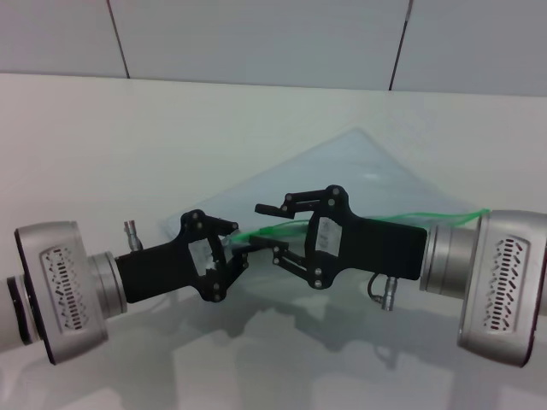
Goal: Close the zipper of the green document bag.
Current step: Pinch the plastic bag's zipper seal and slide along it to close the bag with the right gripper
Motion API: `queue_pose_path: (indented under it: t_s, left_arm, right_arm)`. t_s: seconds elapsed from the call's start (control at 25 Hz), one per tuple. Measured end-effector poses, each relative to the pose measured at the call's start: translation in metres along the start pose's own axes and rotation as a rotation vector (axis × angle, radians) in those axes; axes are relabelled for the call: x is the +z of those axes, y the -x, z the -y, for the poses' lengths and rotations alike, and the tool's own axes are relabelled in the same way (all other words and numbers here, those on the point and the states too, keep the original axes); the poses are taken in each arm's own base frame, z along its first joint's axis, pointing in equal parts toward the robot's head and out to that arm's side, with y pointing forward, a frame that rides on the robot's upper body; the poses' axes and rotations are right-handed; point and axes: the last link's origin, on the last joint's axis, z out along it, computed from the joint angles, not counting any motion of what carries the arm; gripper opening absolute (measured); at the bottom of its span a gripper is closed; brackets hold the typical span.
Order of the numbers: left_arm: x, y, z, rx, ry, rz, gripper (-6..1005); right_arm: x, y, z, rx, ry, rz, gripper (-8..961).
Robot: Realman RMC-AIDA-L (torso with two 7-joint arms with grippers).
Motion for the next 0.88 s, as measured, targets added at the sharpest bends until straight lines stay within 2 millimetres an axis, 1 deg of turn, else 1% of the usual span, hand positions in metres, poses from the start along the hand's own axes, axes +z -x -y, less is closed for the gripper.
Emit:
queue_pose_path:
  t_s: [0.16,0.48,0.88]
  left_arm:
    - [0.0002,-0.0001,-0.0004,0.0,0.004,0.0,56]
    - [-0.0001,0.0001,0.0001,0.0,0.004,0.0,56]
    - [-0.0004,0.0002,0.0001,-0.002,0.004,0.001,57]
  right_arm:
    - [0.0003,-0.0002,0.0,0.0,0.0,-0.002,300]
    - [0.0015,0.0008,-0.0017,-0.026,0.006,0.003,249]
    - [0.0015,0.0008,-0.0035,-0.039,0.012,0.003,131]
